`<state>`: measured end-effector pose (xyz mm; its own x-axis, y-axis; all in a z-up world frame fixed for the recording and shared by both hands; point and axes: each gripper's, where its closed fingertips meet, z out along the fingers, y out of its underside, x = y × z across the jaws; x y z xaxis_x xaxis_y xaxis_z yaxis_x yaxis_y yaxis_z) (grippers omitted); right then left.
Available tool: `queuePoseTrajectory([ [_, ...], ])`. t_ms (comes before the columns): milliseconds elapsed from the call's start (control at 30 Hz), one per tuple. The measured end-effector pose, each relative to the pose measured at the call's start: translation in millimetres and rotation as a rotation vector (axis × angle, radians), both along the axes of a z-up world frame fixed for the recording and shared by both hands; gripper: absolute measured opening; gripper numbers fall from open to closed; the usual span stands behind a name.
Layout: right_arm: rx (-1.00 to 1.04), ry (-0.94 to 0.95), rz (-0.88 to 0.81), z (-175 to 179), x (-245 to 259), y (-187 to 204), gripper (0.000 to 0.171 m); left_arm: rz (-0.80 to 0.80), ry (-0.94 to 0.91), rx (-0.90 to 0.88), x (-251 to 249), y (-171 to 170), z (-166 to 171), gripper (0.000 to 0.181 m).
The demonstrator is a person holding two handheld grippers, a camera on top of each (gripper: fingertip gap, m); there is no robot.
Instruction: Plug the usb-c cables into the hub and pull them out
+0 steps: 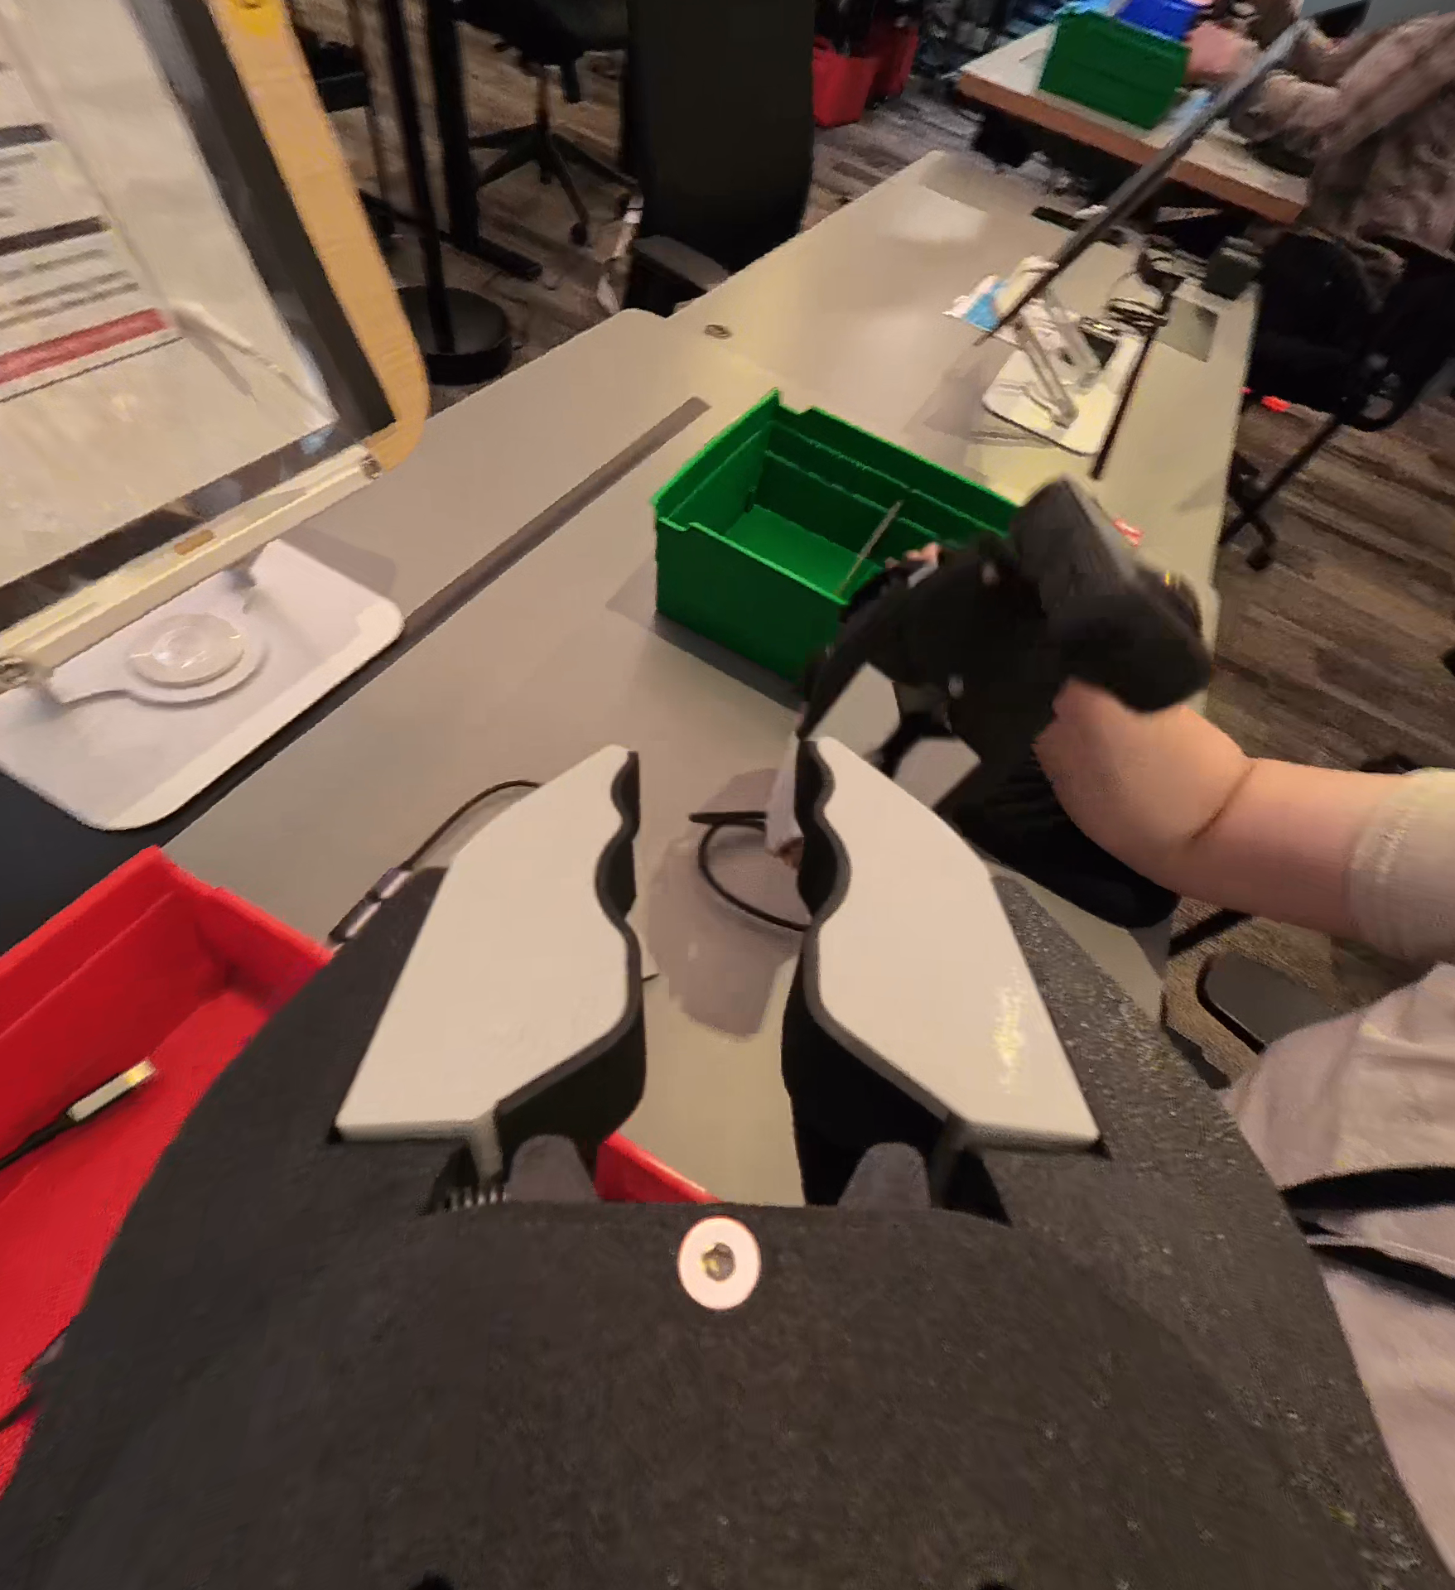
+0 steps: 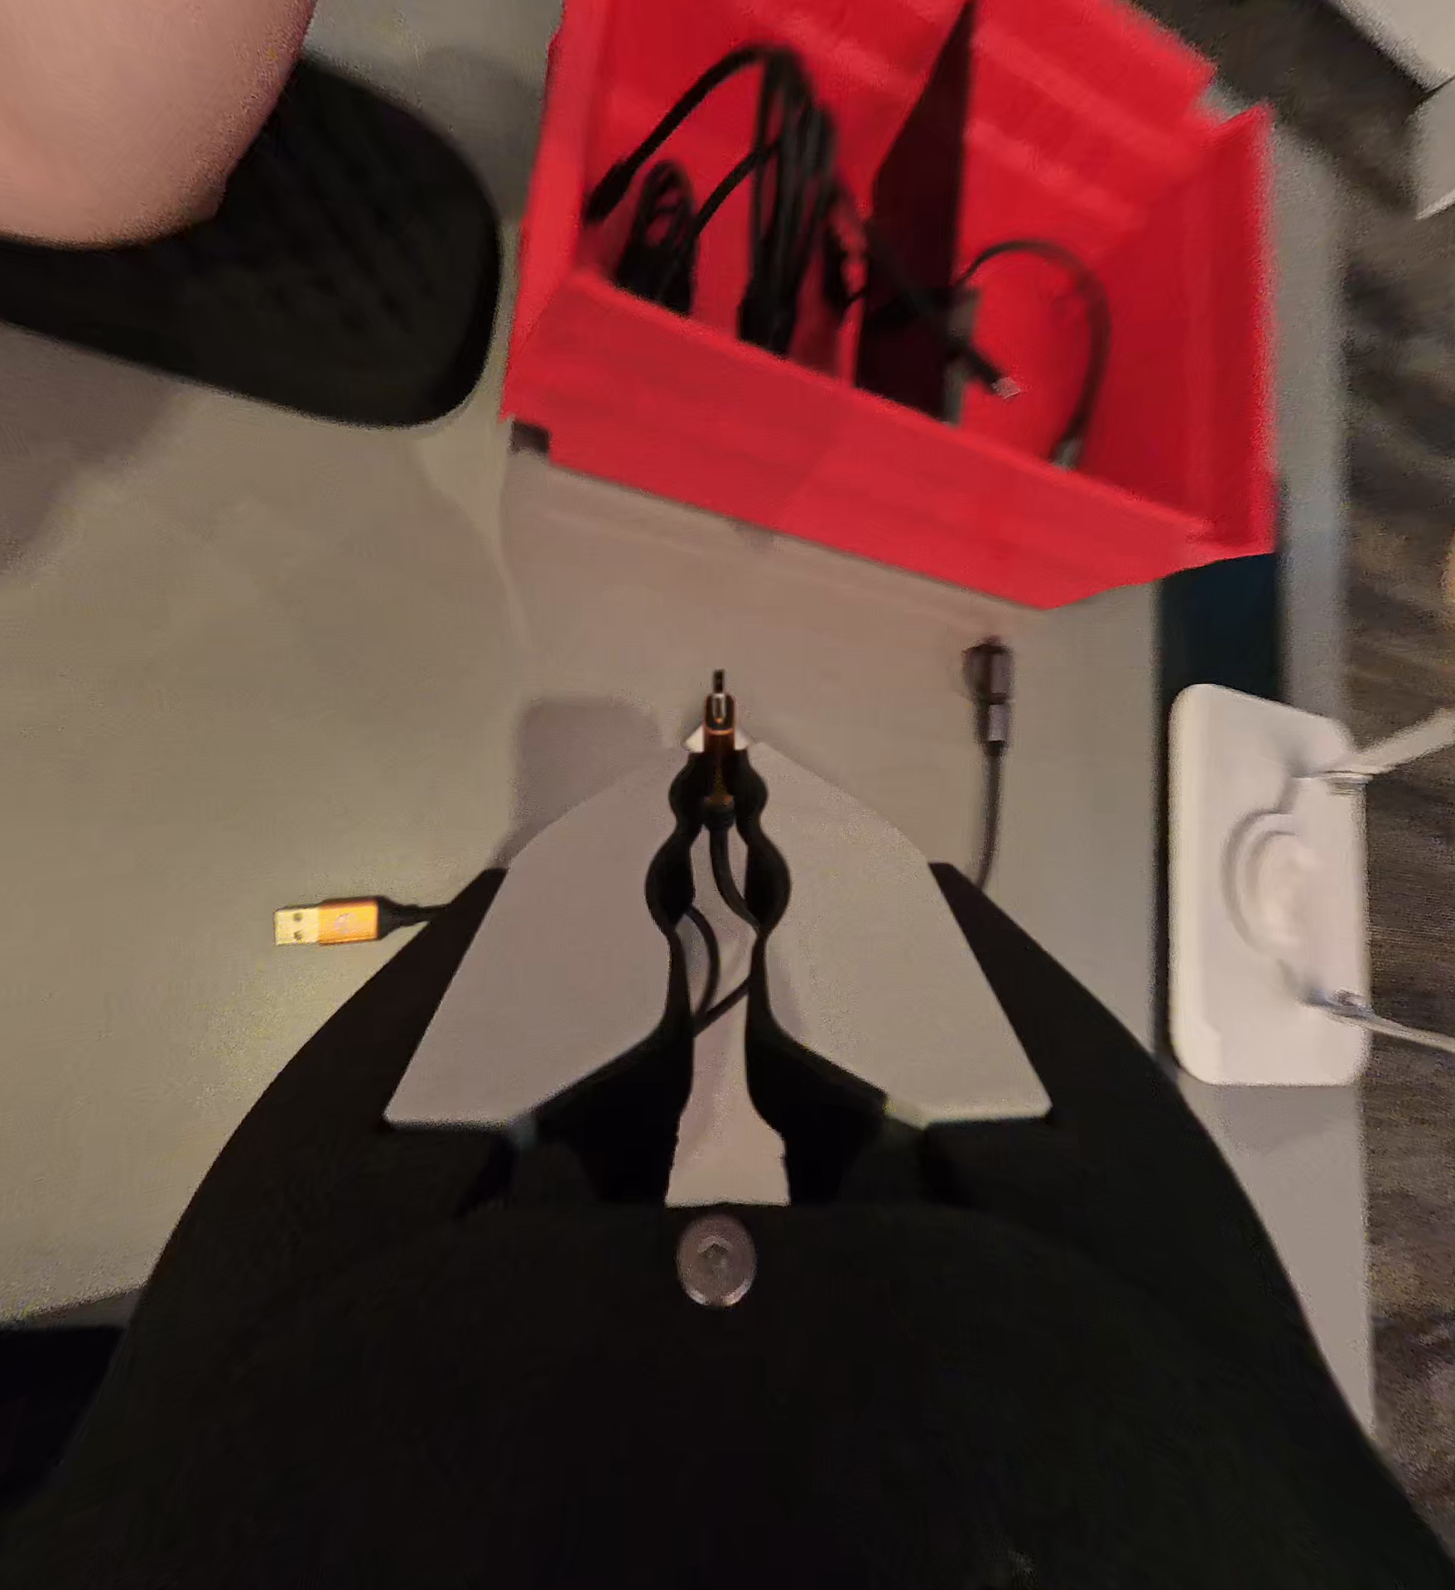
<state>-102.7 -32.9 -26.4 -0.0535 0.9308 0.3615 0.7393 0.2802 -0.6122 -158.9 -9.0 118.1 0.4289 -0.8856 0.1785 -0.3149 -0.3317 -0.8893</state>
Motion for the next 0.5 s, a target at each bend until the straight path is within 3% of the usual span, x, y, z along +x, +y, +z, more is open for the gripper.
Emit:
queuePoseTrajectory([
  [167, 0.209, 0.176, -0.136, 68, 21, 14, 0.008, -0.156, 0.053, -0.040, 26, -24, -12, 0.034],
  [367, 0.645, 0.396, -0.296, 155, 35, 13, 0.008, -0.104, 0.050, 0.087, 65, -22, 0, 0.050],
  [500, 0.811, 0.445, -0.340, 179, 34, 3, 0.008, -0.061, 0.051, 0.248, 84, -29, 14, 0.061],
])
